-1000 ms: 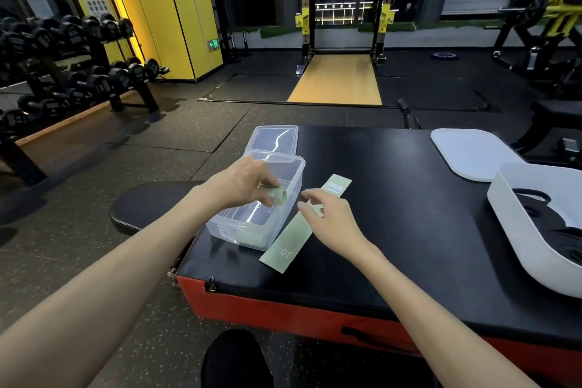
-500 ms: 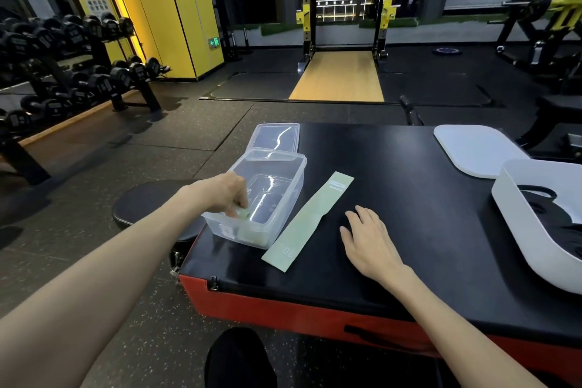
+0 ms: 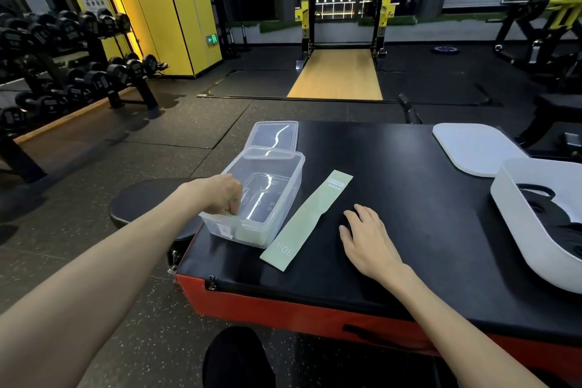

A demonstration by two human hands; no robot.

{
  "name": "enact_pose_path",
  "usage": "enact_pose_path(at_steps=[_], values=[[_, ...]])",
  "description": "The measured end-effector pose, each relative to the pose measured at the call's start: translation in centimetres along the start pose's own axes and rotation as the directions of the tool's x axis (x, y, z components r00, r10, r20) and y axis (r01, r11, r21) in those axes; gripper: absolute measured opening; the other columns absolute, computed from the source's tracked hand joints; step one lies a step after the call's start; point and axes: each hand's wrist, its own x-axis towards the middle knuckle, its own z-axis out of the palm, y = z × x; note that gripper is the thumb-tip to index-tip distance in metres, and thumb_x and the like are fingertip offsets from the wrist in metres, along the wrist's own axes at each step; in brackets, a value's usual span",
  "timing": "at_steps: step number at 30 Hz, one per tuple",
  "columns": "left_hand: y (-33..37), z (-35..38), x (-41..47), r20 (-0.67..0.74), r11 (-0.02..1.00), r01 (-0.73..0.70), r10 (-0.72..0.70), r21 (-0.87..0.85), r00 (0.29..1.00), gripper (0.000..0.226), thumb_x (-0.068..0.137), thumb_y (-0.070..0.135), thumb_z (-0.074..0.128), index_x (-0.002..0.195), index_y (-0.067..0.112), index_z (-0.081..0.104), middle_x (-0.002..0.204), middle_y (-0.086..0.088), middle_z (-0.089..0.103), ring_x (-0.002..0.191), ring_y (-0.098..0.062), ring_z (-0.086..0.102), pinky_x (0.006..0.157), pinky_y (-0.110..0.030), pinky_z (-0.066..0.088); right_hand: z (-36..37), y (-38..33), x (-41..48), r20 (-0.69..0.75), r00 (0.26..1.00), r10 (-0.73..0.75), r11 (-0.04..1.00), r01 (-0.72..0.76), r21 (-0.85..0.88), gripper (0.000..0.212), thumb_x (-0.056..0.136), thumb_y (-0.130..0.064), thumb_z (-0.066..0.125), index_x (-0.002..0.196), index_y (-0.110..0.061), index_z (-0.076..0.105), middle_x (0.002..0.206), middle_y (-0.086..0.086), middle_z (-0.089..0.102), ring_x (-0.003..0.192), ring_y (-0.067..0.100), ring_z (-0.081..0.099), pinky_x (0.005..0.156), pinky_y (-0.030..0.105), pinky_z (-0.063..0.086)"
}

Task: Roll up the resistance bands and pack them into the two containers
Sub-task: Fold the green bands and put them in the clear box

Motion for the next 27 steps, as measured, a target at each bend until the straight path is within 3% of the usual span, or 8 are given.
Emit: enact_pose_path(at_steps=[5, 8, 12, 16, 18, 23, 25, 27], values=[[0.32, -0.13, -0.14, 0.055, 0.996, 0.042, -0.038, -0.076, 0.998, 0.028, 0.077, 0.004, 0.058, 0.087, 0.02, 0.078, 0.082, 0.005, 0.073, 0.081, -0.012, 0.067, 0.075, -0.027, 0.056, 0.0, 0.02, 0.01, -0.002, 1.0, 0.007, 1.0, -0.007, 0.02, 0.039, 0.1, -0.027, 0.039, 0.133, -0.006, 0.046, 0.145, 0.014, 0.037, 0.137, 0.027, 0.025, 0.112, 0.034, 0.022], [0.37, -0.23, -0.16, 0.096, 0.992, 0.08, -0.07, -0.099, 0.993, 0.027, 0.077, 0.005, 0.061, 0.089, 0.022, 0.078, 0.079, 0.006, 0.069, 0.084, -0.015, 0.068, 0.067, -0.024, 0.054, 0.09, 0.06, 0.09, 0.006, 1.0, 0.012, 0.999, -0.012, 0.029, 0.039, 0.1, -0.026, 0.039, 0.132, -0.006, 0.047, 0.145, 0.014, 0.036, 0.137, 0.027, 0.025, 0.112, 0.034, 0.023], [0.74, -0.31, 0.06, 0.111, 0.991, 0.121, -0.113, -0.062, 0.987, 0.025, 0.077, 0.008, 0.063, 0.088, 0.025, 0.078, 0.072, 0.01, 0.063, 0.072, -0.013, 0.061, 0.056, -0.02, 0.049, 0.21, 0.13, 0.12, -0.004, 1.0, 0.007, 0.999, -0.007, 0.037, 0.036, 0.1, -0.025, 0.039, 0.129, -0.006, 0.049, 0.143, 0.013, 0.038, 0.136, 0.027, 0.026, 0.112, 0.034, 0.023], [0.4, 0.09, -0.1, 0.144, 0.988, 0.128, -0.115, -0.09, 0.983, 0.028, 0.075, 0.006, 0.062, 0.087, 0.025, 0.078, 0.076, 0.007, 0.069, 0.08, -0.018, 0.067, 0.07, -0.03, 0.058, 0.35, 0.27, 0.17, -0.01, 1.0, 0.003, 0.999, -0.002, 0.04, 0.035, 0.1, -0.025, 0.039, 0.128, -0.007, 0.049, 0.143, 0.013, 0.038, 0.136, 0.026, 0.026, 0.112, 0.034, 0.023], [0.29, 0.19, -0.45, 0.13, 0.988, 0.106, -0.092, -0.11, 0.987, 0.028, 0.077, 0.005, 0.062, 0.09, 0.024, 0.078, 0.078, 0.007, 0.07, 0.081, -0.013, 0.068, 0.071, -0.026, 0.057, 0.31, 0.26, 0.19, -0.006, 1.0, 0.008, 0.999, -0.008, 0.047, 0.037, 0.101, -0.025, 0.038, 0.13, -0.007, 0.048, 0.145, 0.013, 0.036, 0.137, 0.025, 0.024, 0.113, 0.033, 0.022], [0.28, 0.31, -0.71, 0.113, 0.992, 0.055, -0.042, -0.117, 0.993, 0.039, 0.08, -0.002, 0.055, 0.097, 0.025, 0.077, 0.078, 0.013, 0.07, 0.07, -0.001, 0.061, 0.056, -0.007, 0.045, 0.26, 0.2, 0.2, -0.003, 1.0, 0.01, 0.998, -0.01, 0.059, 0.038, 0.101, -0.026, 0.037, 0.132, -0.007, 0.047, 0.146, 0.013, 0.035, 0.139, 0.024, 0.023, 0.113, 0.032, 0.02], [0.4, 0.15, -0.63, 0.115, 0.989, 0.071, -0.057, -0.128, 0.992, 0.036, 0.081, -0.001, 0.055, 0.098, 0.024, 0.076, 0.086, 0.01, 0.073, 0.075, -0.003, 0.063, 0.062, -0.009, 0.051, 0.22, 0.25, 0.14, -0.001, 1.0, 0.012, 0.998, -0.012, 0.066, 0.037, 0.101, -0.025, 0.037, 0.131, -0.007, 0.048, 0.146, 0.013, 0.035, 0.138, 0.025, 0.023, 0.113, 0.032, 0.021], [0.55, -0.1, -0.51, 0.126, 0.986, 0.087, -0.069, -0.141, 0.99, 0.038, 0.083, -0.001, 0.053, 0.105, 0.023, 0.073, 0.094, 0.008, 0.073, 0.083, -0.006, 0.064, 0.079, -0.022, 0.055, 0.2, 0.22, 0.07, -0.005, 1.0, 0.015, 0.997, -0.015, 0.07, 0.036, 0.101, -0.024, 0.037, 0.13, -0.006, 0.048, 0.146, 0.014, 0.035, 0.138, 0.025, 0.023, 0.113, 0.033, 0.022]])
